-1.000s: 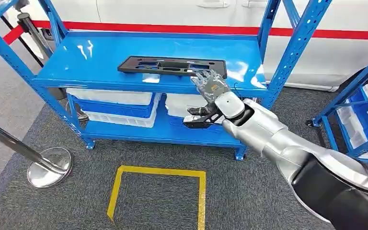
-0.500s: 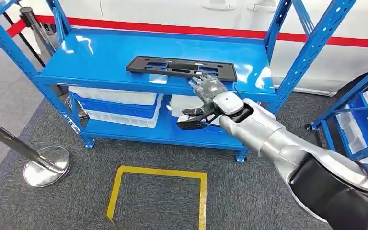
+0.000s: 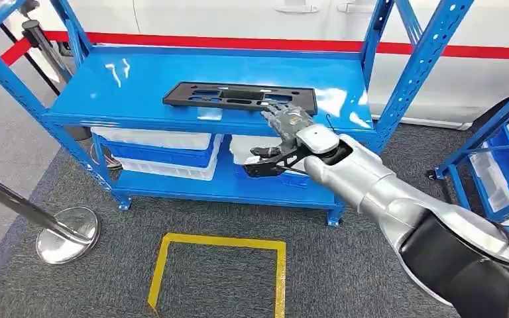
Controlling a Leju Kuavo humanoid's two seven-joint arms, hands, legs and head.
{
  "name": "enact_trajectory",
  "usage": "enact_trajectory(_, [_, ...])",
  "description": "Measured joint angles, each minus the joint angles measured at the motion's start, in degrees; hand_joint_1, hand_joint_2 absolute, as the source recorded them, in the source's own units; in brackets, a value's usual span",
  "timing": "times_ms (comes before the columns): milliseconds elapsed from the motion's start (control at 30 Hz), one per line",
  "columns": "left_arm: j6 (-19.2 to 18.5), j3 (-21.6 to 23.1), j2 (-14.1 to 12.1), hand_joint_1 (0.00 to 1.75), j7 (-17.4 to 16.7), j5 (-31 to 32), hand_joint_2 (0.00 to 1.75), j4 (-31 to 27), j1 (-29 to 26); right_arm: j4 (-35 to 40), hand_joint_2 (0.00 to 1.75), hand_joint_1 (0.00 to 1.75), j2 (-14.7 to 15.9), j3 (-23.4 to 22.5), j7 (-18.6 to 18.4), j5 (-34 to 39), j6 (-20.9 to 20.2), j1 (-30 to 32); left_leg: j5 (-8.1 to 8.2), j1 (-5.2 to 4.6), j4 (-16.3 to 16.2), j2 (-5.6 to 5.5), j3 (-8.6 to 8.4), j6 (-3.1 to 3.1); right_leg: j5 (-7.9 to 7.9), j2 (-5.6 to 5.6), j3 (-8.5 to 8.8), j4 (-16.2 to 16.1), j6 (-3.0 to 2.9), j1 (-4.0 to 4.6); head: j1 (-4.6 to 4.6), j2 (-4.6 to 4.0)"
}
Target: Take the parts from the cabinet and place them on the table.
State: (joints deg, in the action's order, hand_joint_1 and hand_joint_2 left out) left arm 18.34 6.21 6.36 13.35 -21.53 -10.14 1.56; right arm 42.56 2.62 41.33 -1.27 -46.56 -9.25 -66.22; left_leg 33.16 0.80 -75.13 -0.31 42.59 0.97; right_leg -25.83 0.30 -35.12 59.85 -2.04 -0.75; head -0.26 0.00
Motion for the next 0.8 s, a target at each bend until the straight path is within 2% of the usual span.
enact_trajectory(33, [0.09, 0.00, 0.00, 0.00, 0.00, 0.07, 0.00, 0.00, -0.04, -0.07, 0.00, 0.00, -0.15, 0.00, 0.00, 0.04, 0.02, 0.00, -0.49, 0.00, -1.09, 0.01, 0.99, 0.04, -0.11, 0.02, 0.04, 0.08, 0.01, 0.01, 0.00, 0.00])
enact_trajectory(67, [0.13, 0.00, -0.02, 0.00, 0.00, 0.05, 0.00, 0.00, -0.10, -0.09, 0.00, 0.00, -0.18, 0.00, 0.00, 0.07, 0.02, 0.00, -2.27, 0.00, 0.46, 0.01, 0.58, 0.00, -0.27, 0.04, 0.19, 0.15, 0.03, 0.01, -0.02, 0.00])
enact_trajectory(133, [0.17, -0.02, -0.04, 0.00, -0.07, 0.02, 0.00, 0.00, -0.12, -0.09, 0.00, 0.00, -0.29, 0.00, 0.00, 0.09, 0.07, -0.04, -8.44, -0.02, 10.51, 0.01, -3.97, -0.47, -0.81, 0.07, 0.86, 0.24, 0.27, 0.01, -0.02, 0.00])
enact_trajectory(167, [0.15, -0.02, -0.04, 0.00, -0.07, 0.00, 0.00, 0.00, -0.12, -0.11, 0.00, 0.00, -0.35, 0.00, 0.00, 0.09, 0.11, -0.08, -9.75, -0.07, 15.10, 0.01, -5.80, -0.82, -1.06, 0.05, 1.11, 0.21, 0.47, 0.01, 0.00, 0.00])
enact_trajectory(200, [0.15, -0.02, -0.07, 0.00, -0.11, -0.02, 0.00, 0.00, -0.11, -0.15, 0.00, 0.00, -0.35, 0.00, 0.00, 0.09, 0.20, -0.26, -8.88, -0.53, 15.59, -0.05, -6.78, -0.99, -1.13, 0.07, 1.03, 0.19, 0.70, 0.31, 0.00, 0.00])
enact_trajectory(233, [0.15, -0.04, -0.07, 0.00, -0.11, -0.02, 0.00, 0.00, -0.05, -0.20, 0.00, 0.00, -0.39, 0.00, 0.00, 0.09, 0.20, -0.32, -8.76, -0.58, 16.58, -0.08, -6.92, -1.23, -1.09, 0.10, 0.91, 0.23, 0.87, 0.25, 0.00, 0.00])
enact_trajectory(300, [0.15, -0.04, -0.07, 0.00, -0.09, -0.04, 0.00, 0.00, 0.03, -0.22, 0.00, 0.00, -0.44, 0.00, 0.00, 0.09, 0.24, -0.30, -8.58, -0.67, 16.37, -0.08, -6.92, -1.54, -1.09, 0.03, 1.17, -0.23, 1.40, 0.16, 0.00, 0.00])
enact_trajectory(367, [0.15, -0.04, -0.04, 0.00, -0.09, -0.06, 0.00, 0.00, -0.12, -0.22, 0.00, 0.00, -0.48, 0.00, 0.02, 0.09, 0.31, -0.46, -8.93, 0.01, 17.59, 0.08, -7.78, -2.24, -1.73, -0.09, 1.18, 0.11, 2.06, 0.23, 0.02, 0.00])
enact_trajectory(400, [0.17, -0.04, -0.02, 0.00, -0.04, -0.06, 0.00, 0.00, -0.11, -0.22, 0.00, 0.00, -0.48, 0.00, 0.02, 0.09, 0.33, -0.61, -8.95, -0.07, 17.84, 0.05, -8.00, -2.35, -2.40, -0.08, 0.82, 1.22, 2.16, 0.21, 0.02, 0.00])
enact_trajectory(467, [0.13, -0.04, -0.02, 0.00, 0.02, -0.06, 0.00, 0.00, -0.03, -0.42, 0.00, 0.00, -0.48, 0.00, 0.00, 0.09, 0.35, -0.83, -8.73, -0.14, 17.79, 0.10, -8.11, -2.93, -6.69, -0.05, -3.71, 10.21, 2.31, 0.16, 0.02, 0.00])
enact_trajectory(500, [0.07, -0.04, -0.02, 0.00, 0.02, -0.06, 0.00, 0.00, -0.02, -0.46, 0.00, 0.00, -0.48, 0.00, 0.00, 0.09, 0.35, -0.76, -8.67, -0.17, 17.78, 0.12, -8.14, -3.00, -7.64, -0.06, -5.20, 12.92, 2.38, 0.12, 0.00, 0.00])
enact_trajectory(533, [-0.04, -0.04, -0.02, 0.00, 0.02, -0.06, 0.00, 0.00, -0.01, -0.59, 0.00, 0.00, -0.48, 0.00, 0.02, 0.09, 0.35, -0.52, -8.46, -0.19, 17.63, 0.11, -8.18, -3.16, -8.31, -0.07, -8.10, 17.44, 2.53, 0.00, 0.00, 0.00])
enact_trajectory(567, [-0.11, -0.04, -0.02, 0.00, 0.02, -0.06, 0.00, 0.00, -0.01, -0.64, 0.00, 0.00, -0.48, 0.00, 0.02, 0.09, 0.35, -0.42, -8.26, -0.17, 17.52, 0.08, -8.29, -3.13, -7.02, -0.11, -8.39, 17.11, 2.60, -0.06, 0.02, 0.00])
enact_trajectory(600, [-0.11, -0.04, -0.02, 0.00, 0.02, -0.06, 0.00, 0.00, -0.06, -0.72, 0.00, 0.00, -0.48, 0.00, 0.00, 0.09, 0.37, -0.45, -7.98, -0.15, 17.29, 0.00, -8.47, -3.05, -4.58, -0.13, -7.54, 14.51, 2.60, -0.16, 0.02, 0.00])
enact_trajectory(667, [-0.11, -0.04, 0.02, 0.00, 0.02, -0.06, 0.00, 0.00, -0.13, -0.85, 0.00, 0.00, -0.48, 0.00, 0.00, 0.09, 0.42, -0.77, -7.07, -0.13, 16.54, -0.14, -8.96, -2.79, 1.61, -0.23, -3.36, 4.47, 2.28, -0.24, 0.02, 0.00])
enact_trajectory(700, [-0.13, -0.04, 0.02, 0.00, 0.02, -0.06, 0.00, 0.00, -0.17, -0.90, 0.00, 0.00, -0.48, 0.00, 0.00, 0.09, 0.48, -0.83, -6.62, -0.17, 16.37, -0.13, -8.89, -2.51, 0.93, -0.29, -2.31, 2.63, 1.92, -0.10, 0.00, 0.00])
enact_trajectory(733, [-0.13, -0.04, 0.00, 0.00, 0.00, -0.06, 0.00, 0.00, 0.05, -0.92, 0.00, 0.00, -0.53, 0.00, 0.00, 0.09, 0.48, -0.99, -6.41, -0.49, 15.76, -0.15, -8.75, -2.14, 0.76, -0.22, -1.54, 1.31, 1.85, 0.23, 0.02, 0.00])
enact_trajectory(800, [-0.15, -0.07, 0.00, 0.00, -0.02, -0.06, 0.00, 0.00, -0.01, -0.98, 0.00, 0.00, -0.64, 0.00, 0.00, 0.09, 0.48, -0.91, -6.55, -0.42, 16.12, -0.11, -8.58, -1.88, 0.15, -0.15, -1.60, 1.16, 1.34, 0.42, 0.02, 0.00])
